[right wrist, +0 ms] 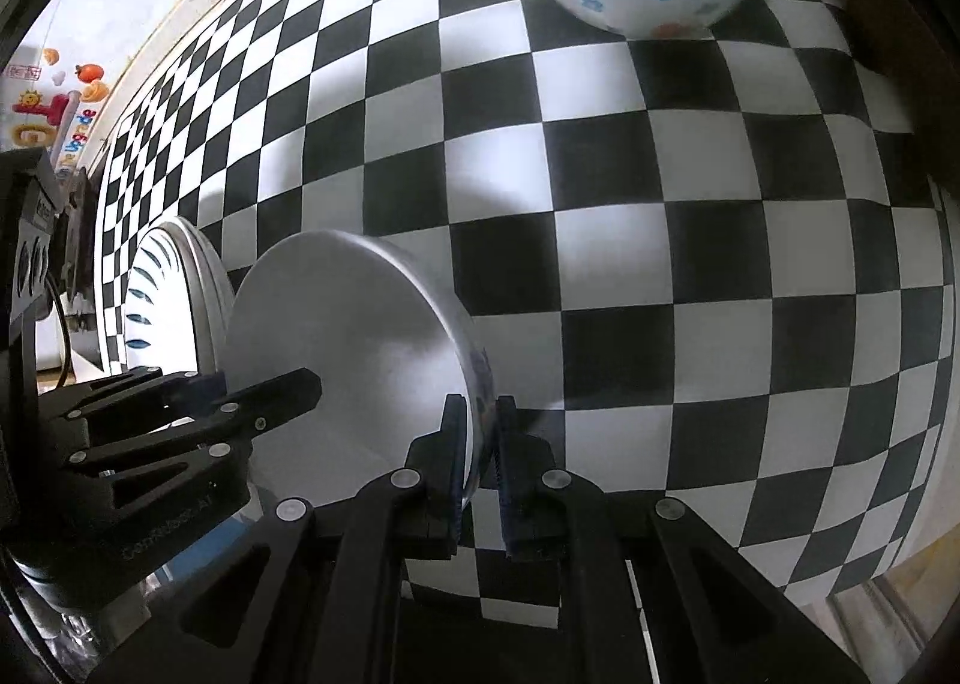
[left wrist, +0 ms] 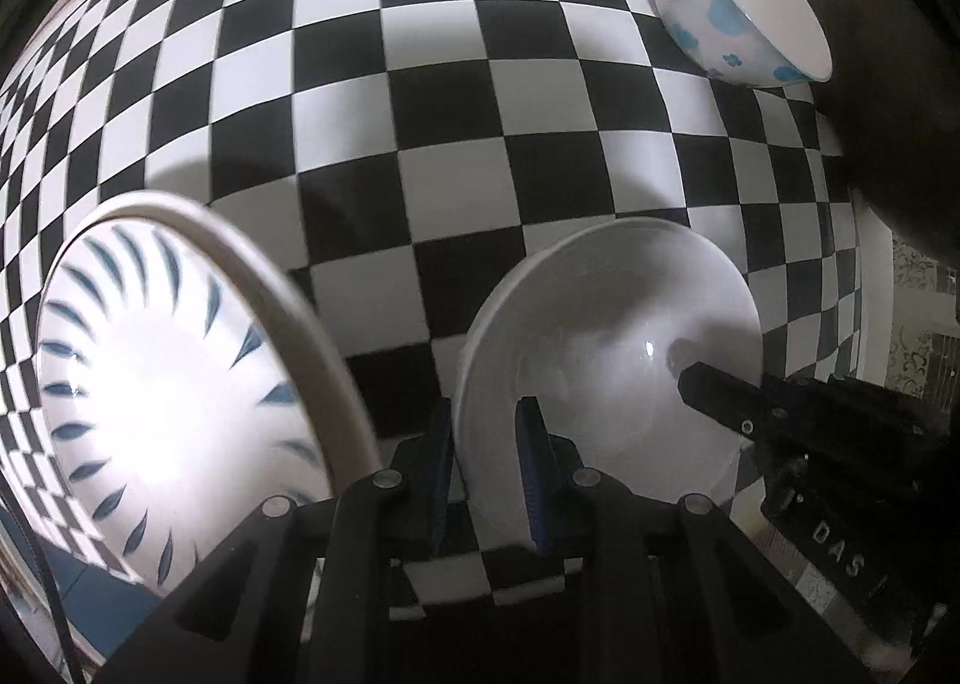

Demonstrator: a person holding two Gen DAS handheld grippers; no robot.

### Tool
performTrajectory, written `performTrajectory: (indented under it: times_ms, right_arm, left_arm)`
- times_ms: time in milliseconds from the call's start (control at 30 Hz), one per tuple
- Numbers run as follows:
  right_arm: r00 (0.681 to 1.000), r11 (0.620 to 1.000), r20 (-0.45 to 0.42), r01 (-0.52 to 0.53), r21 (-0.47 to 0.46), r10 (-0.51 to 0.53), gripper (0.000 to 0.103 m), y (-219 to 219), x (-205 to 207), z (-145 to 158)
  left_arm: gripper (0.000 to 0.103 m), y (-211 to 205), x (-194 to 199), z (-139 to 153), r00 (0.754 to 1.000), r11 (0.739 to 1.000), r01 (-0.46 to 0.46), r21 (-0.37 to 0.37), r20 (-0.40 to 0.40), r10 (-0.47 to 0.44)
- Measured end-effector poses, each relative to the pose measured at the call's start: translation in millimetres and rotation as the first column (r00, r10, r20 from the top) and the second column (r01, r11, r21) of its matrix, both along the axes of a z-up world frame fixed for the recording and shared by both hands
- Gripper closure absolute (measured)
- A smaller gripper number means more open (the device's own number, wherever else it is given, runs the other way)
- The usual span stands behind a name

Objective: Organize plates and bowls

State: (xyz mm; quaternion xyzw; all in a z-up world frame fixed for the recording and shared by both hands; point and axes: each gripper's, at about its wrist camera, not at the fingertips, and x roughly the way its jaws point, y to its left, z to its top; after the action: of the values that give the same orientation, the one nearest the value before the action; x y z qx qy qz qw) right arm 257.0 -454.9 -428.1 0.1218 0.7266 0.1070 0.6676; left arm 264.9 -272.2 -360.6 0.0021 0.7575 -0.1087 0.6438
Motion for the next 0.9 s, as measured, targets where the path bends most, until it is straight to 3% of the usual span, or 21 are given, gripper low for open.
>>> performTrajectory:
  times_ms: [100,200,300,367,467,633,767,900]
  right_arm:
    - [0.999,1.000,-0.034,-0.003,0.016,0.003,0.092,-11.6,4.2,10.2]
    - [1.000,1.000,0.007,-0.005,0.004,0.005,0.088,-24.5,11.9,40.4]
    - [0.997,1.000,0.073,-0.002,0.008,0.002,0.074,-34.3,30.0,79.9]
    - [0.994,1.000,0.113,-0.009,0.012,0.007,0.058,-35.4,45.7,100.6]
    - [0.982,1.000,0.190,-0.014,-0.008,0.016,0.057,-36.1,80.8,128.6]
    - [0.971,0.998,0.240,0.010,-0.062,0.005,0.057,-39.0,162.1,132.4]
    - [0.979,0.994,0.203,0.023,-0.111,0.000,0.057,-36.6,232.5,102.1]
    - [0.991,0.992,0.133,0.021,-0.121,-0.005,0.058,-36.2,279.9,60.2]
  left_arm:
    - [0.084,1.2,-4.3,33.3,0.998,1.000,-0.005,0.004,0.059,0.005]
    - [0.083,3.7,0.4,73.1,0.989,1.000,-0.015,-0.003,0.147,0.015]
    - [0.075,4.8,20.8,107.0,0.973,0.998,-0.044,-0.036,0.223,0.051]
    - [0.073,8.0,38.9,120.8,0.963,0.996,-0.061,-0.063,0.259,0.075]
    - [0.071,12.5,78.5,132.7,0.952,0.990,-0.100,-0.103,0.279,0.126]
    - [0.071,8.1,154.1,115.6,0.956,0.977,-0.155,-0.146,0.229,0.186]
    - [0.071,2.4,204.8,74.7,0.963,0.963,-0.195,-0.184,0.149,0.224]
    - [0.071,-6.1,235.5,31.6,0.971,0.963,-0.213,-0.166,0.078,0.228]
